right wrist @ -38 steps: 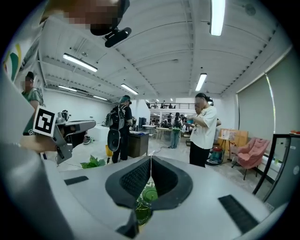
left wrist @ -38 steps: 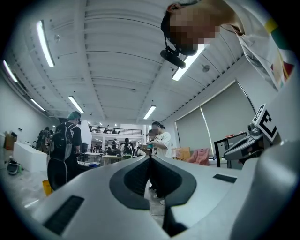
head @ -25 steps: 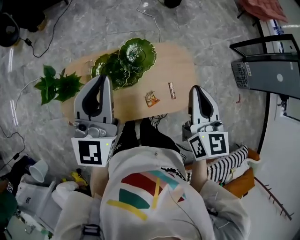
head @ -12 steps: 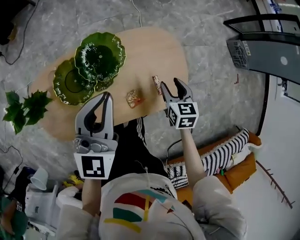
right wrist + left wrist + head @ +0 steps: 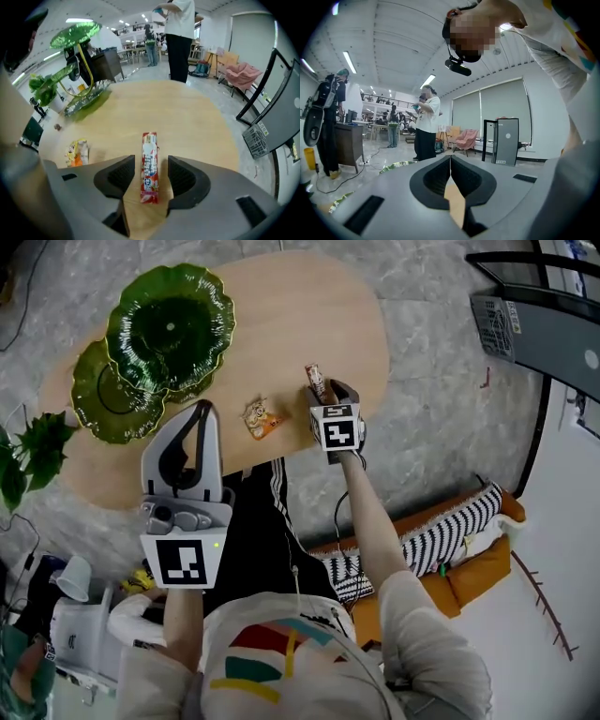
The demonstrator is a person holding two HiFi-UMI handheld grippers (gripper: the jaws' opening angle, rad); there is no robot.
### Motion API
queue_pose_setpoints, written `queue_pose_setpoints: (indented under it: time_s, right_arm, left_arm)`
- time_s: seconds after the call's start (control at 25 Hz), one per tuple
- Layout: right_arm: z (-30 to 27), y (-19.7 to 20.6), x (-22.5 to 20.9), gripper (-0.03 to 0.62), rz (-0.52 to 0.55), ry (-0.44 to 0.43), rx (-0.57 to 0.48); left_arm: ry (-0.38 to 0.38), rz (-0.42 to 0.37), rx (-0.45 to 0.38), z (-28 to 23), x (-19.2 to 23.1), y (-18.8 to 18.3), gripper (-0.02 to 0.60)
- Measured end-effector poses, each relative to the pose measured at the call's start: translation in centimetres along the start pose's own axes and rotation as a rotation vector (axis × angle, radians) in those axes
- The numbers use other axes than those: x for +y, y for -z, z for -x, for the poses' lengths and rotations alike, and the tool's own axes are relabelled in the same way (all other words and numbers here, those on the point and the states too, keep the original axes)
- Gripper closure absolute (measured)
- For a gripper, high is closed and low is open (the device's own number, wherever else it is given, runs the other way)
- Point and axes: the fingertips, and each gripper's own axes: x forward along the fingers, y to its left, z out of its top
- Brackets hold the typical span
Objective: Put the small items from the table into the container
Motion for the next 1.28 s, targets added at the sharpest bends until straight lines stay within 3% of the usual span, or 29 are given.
queue_pose_setpoints:
  time_s: [0.12, 0.16, 0.32, 0.56, 0.76, 1.0, 1.28]
  right_arm:
    - [-1.0, 0.9, -0.2, 0.4, -0.022, -0.006, 0.085]
    - [-0.8, 1.2, -0.3, 0.482, -0.038, -0.003, 0.117]
    - [2.9, 0.1, -0.3, 0.484, -0.041, 0.012, 0.142]
    - [14.2, -10.7, 0.2, 0.483, 0.014, 0.052, -0.119]
    - [25.6, -19.4, 2.8, 0.482, 0.0, 0.056, -0.395]
    - [35.9, -22.1, 9.1, 0.482, -0.1, -0.019, -0.671]
    - [39.2, -23.8, 14.4, 0.483, 0.017, -0.13, -0.709]
  left_arm:
    - [-0.012, -0.004, -0.004, 0.3, 0.0, -0.3, 0.571]
    - [-0.02, -0.002, -0.003, 0.7, 0.0, -0.7, 0.571]
    - [-0.049, -0.025, -0.027, 2.4, 0.4, -4.7, 0.571]
    - [-0.115, -0.11, -0.125, 3.9, 3.1, -13.6, 0.571]
    - [-0.148, -0.121, -0.235, 6.0, 3.6, -20.9, 0.571]
    - [-0.216, -0.116, -0.294, 9.7, 5.5, -24.5, 0.571]
    - [-0.243, -0.125, -0.342, 11.0, 5.7, -26.3, 0.571]
